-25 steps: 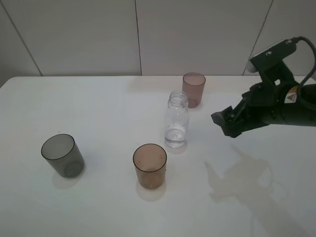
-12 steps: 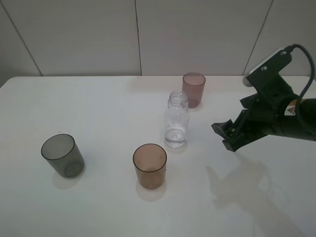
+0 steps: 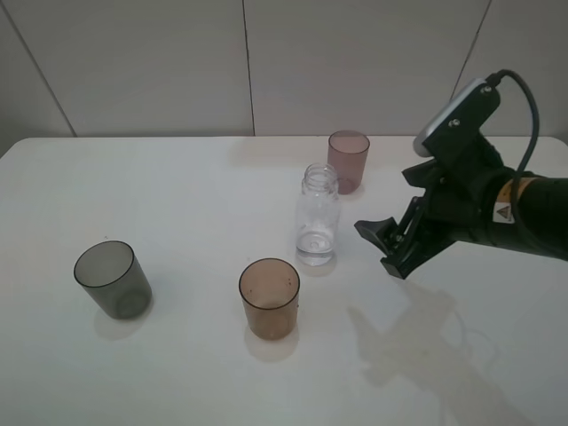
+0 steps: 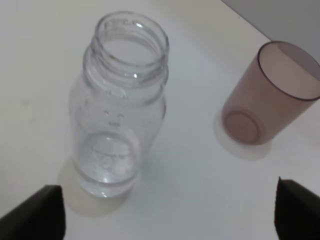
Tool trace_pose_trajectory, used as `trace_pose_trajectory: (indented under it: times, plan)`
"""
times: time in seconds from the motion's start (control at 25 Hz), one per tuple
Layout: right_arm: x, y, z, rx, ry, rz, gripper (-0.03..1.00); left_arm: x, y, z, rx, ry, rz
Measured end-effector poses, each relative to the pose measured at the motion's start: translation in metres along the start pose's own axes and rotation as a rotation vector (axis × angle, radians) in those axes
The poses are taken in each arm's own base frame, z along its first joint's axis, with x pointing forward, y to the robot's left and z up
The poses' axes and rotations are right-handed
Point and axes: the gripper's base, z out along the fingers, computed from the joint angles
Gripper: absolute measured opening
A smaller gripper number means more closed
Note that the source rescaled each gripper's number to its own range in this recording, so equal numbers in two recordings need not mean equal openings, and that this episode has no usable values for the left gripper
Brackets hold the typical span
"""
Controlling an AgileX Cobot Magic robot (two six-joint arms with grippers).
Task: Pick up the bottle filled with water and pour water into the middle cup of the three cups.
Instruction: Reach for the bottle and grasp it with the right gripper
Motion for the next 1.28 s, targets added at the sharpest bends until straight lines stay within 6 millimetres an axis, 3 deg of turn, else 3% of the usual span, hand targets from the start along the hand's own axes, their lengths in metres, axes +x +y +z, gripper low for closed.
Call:
trace_pose_trajectory:
  times: [0.32,1.28]
  plan:
    - [0.000,0.009,0.021,-0.085,-0.088,0.165,0.83,0.000,0.000,0.000,0.000,0.000,0.000]
    - [0.028,0.021,0.074,-0.114,-0.144,0.331,0.83,0.000,0.000,0.000,0.000,0.000,0.000]
